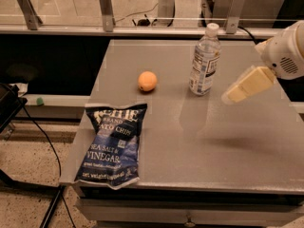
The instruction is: Knock blue plastic bottle over
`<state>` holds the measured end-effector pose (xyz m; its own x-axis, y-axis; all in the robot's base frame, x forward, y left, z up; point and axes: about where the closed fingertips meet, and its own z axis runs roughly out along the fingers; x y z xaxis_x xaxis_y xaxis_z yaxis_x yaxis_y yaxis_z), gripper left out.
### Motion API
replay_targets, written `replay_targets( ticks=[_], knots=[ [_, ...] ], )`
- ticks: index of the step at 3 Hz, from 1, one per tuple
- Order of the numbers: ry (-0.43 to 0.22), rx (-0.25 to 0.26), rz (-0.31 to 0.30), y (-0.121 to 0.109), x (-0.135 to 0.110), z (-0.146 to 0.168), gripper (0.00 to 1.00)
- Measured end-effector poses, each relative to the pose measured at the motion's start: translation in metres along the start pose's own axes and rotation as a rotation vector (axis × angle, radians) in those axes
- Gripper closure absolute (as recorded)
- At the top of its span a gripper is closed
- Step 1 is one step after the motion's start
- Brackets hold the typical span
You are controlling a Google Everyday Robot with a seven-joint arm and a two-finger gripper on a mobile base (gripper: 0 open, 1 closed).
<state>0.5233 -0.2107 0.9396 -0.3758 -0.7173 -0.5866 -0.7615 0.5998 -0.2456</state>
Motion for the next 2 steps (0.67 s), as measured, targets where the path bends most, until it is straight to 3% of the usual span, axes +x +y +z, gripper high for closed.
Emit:
replay_targets(
  ticks=[1,2],
  knots=[
    [-0.199,-0.008,0.087,0.0,-0.016,0.024,0.0],
    [-0.393,0.052,0.127,-0.02,-0.048,0.037,0.0]
  ],
)
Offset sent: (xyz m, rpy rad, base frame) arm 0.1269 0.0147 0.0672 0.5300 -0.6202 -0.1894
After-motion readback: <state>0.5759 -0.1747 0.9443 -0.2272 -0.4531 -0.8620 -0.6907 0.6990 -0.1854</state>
